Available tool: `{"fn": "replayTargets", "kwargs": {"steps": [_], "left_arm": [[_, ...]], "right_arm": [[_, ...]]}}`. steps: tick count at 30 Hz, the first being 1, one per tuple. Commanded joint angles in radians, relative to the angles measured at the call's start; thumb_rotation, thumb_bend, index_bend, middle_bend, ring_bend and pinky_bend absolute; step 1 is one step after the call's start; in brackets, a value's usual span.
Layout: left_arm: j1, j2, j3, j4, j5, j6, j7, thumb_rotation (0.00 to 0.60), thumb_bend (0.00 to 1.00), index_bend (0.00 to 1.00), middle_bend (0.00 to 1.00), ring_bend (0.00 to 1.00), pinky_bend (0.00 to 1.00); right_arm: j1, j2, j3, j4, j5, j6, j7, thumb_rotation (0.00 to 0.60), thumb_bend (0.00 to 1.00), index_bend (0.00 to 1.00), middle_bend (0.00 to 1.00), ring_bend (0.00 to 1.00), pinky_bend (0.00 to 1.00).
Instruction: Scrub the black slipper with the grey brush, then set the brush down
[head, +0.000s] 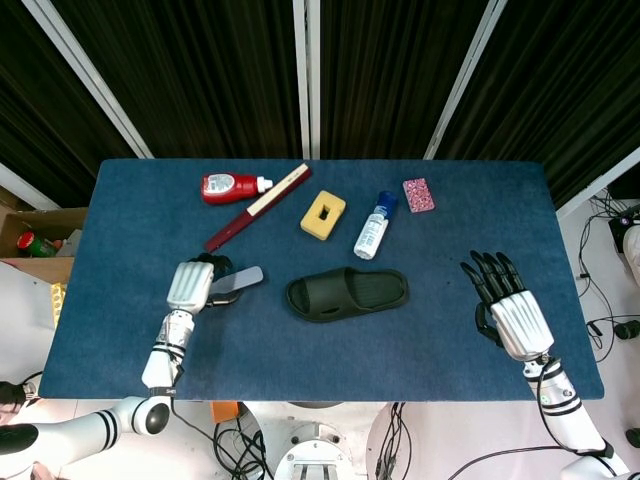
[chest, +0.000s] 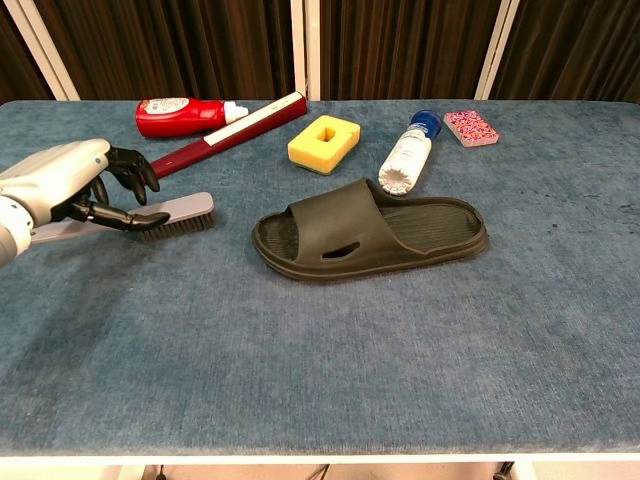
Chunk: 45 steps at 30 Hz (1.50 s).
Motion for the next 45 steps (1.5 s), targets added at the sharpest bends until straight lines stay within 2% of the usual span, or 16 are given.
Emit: {"fn": "replayTargets", "kwargs": {"steps": [1,9,14,21,26,31,35,43,45], "left_arm": [[0.001,-0.002,0.002,0.001,0.002,0.003,0.003,0.322,0.2,0.38,0.44,0.31,0.45],[-0.001,-0.02,0.007,0.035,-0.012,-0.008,0.026,0.32,0.21,0.38,0.44,0.31,0.45],[-0.002,-0.032,0.004,0.051,-0.015,-0.009,0.024,0.369,0.22,0.38,0.44,0.31,0.45],[-0.005,-0.035,0.001,0.058,-0.013,-0.015,0.015,0.378,0.25,0.4,0.45,0.32,0.46],[-0.005,-0.036,0.0,0.063,-0.016,-0.017,0.016,0.421,0.26,0.41,0.46,0.33,0.47],[-0.004,-0.037,0.0,0.067,-0.015,-0.016,0.012,0.434,0.27,0.43,0.47,0.34,0.48],[-0.003,-0.039,-0.002,0.07,-0.007,-0.011,-0.006,0.463,0.27,0.44,0.49,0.35,0.49],[-0.004,-0.02,0.0,0.052,0.007,-0.03,-0.066,0.468,0.28,0.47,0.51,0.36,0.5],[-0.004,-0.021,0.0,0.055,0.017,-0.022,-0.078,0.492,0.29,0.49,0.52,0.37,0.51]], "right_arm": [[0.001,0.001,0.001,-0.001,0.001,-0.003,0.0,0.568,0.78,0.0,0.0,0.0,0.0],[0.003,0.001,0.0,0.0,0.013,-0.024,0.0,0.568,0.78,0.0,0.0,0.0,0.0],[0.004,0.0,0.001,0.004,0.014,-0.025,0.003,0.568,0.78,0.0,0.0,0.0,0.0],[0.004,-0.001,0.003,0.006,0.019,-0.03,0.005,0.567,0.78,0.0,0.0,0.0,0.0],[0.005,-0.003,0.004,0.01,0.021,-0.033,0.007,0.57,0.78,0.0,0.0,0.0,0.0],[0.005,-0.002,0.004,0.009,0.022,-0.033,0.007,0.569,0.78,0.0,0.0,0.0,0.0],[0.004,-0.002,0.004,0.01,0.024,-0.035,0.008,0.57,0.78,0.0,0.0,0.0,0.0],[0.005,-0.004,0.004,0.01,0.026,-0.038,0.008,0.571,0.78,0.0,0.0,0.0,0.0],[0.005,-0.004,0.004,0.011,0.026,-0.039,0.008,0.571,0.78,0.0,0.0,0.0,0.0]]}}
